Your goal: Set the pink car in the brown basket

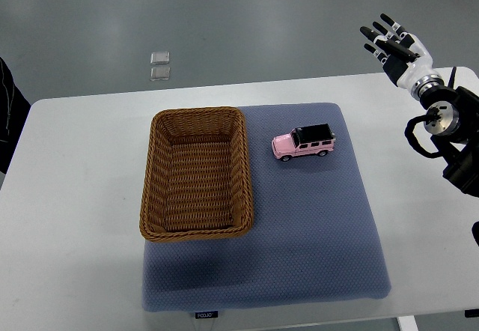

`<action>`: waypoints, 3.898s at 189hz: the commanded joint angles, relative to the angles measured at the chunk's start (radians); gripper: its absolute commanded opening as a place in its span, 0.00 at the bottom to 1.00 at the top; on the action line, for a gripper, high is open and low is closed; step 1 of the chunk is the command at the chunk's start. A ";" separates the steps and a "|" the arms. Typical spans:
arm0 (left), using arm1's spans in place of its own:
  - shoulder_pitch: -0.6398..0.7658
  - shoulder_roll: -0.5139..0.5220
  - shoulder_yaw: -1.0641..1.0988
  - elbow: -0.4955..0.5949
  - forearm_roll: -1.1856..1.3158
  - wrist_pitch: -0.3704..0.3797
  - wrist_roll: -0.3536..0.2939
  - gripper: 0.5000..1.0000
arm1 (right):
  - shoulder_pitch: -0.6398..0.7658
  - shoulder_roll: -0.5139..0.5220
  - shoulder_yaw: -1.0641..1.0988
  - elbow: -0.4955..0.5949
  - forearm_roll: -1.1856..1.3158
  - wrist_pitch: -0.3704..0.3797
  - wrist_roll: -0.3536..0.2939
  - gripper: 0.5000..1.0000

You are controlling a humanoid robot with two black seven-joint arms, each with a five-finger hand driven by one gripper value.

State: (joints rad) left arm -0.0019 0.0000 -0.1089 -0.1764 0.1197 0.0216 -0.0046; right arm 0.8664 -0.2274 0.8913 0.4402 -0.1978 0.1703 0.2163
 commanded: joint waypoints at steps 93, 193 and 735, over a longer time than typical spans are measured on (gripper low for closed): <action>0.003 0.000 0.005 -0.002 0.000 0.001 -0.009 1.00 | 0.000 0.003 0.000 0.000 0.000 0.000 0.001 0.82; 0.003 0.000 0.003 0.000 0.000 0.001 -0.009 1.00 | 0.011 0.010 -0.002 0.000 0.000 -0.020 0.000 0.82; 0.003 0.000 0.003 -0.002 0.000 0.001 -0.008 1.00 | 0.416 -0.089 -1.177 0.431 -0.808 0.018 -0.264 0.22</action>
State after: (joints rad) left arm 0.0016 0.0000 -0.1058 -0.1778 0.1197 0.0229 -0.0128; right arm 1.2813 -0.3162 -0.2844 0.8712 -1.0059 0.1842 -0.0474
